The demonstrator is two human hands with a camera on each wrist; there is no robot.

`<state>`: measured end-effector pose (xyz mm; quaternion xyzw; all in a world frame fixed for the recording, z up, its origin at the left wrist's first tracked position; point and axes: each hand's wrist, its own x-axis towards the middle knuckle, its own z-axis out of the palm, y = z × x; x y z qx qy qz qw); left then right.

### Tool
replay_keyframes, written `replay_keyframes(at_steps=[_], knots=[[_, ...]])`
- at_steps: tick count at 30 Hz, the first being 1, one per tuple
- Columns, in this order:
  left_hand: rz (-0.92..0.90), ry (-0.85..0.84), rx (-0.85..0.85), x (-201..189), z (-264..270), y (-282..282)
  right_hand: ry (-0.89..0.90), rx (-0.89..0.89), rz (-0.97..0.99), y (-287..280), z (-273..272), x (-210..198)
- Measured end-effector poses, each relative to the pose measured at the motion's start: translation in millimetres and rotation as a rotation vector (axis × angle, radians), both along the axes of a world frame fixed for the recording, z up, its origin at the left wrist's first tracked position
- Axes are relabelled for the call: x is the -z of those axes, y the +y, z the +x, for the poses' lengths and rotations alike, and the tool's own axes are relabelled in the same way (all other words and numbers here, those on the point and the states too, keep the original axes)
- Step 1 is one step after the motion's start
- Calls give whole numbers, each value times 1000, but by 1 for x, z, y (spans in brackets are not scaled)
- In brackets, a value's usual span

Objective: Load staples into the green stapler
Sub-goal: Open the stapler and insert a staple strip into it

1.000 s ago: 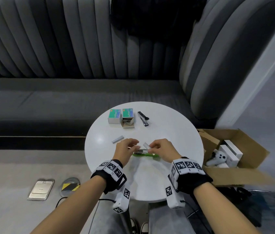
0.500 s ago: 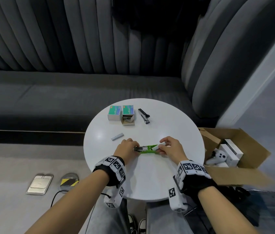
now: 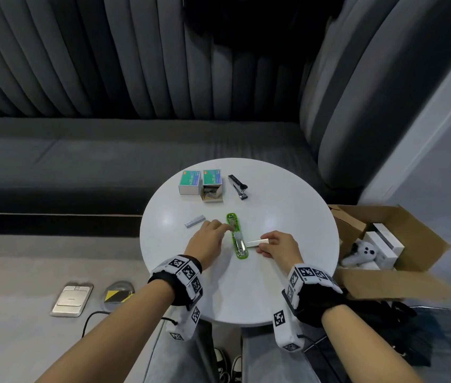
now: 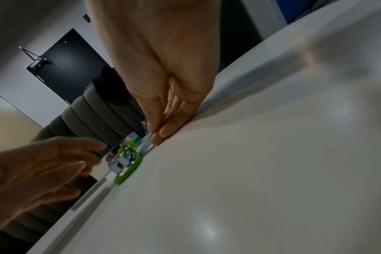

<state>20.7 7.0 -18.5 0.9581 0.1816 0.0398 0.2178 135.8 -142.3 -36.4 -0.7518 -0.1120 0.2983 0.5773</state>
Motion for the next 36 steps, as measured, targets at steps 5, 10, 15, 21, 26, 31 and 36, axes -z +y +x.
replay_keyframes(at_steps=[5, 10, 15, 21, 26, 31, 36], knots=[[263, 178, 236, 4, 15, 3, 23, -3, 23, -3, 1, 0], [272, 221, 185, 7, 21, 8, 24, 22, 1, -5, 1, 2], [245, 219, 100, 6, 13, 18, 31, 17, 7, -4, 3, 5], [70, 161, 17, 5, -1, 17, 52, 20, 59, -5, 2, 5], [-105, 115, -77, 6, -11, 22, -5, 45, 80, -3, 5, -4], [-211, 47, -108, 10, -15, 13, -85, -82, 96, 9, -1, -21], [-300, -25, -160, 17, -20, 8, -201, -146, -12, 23, -9, -19]])
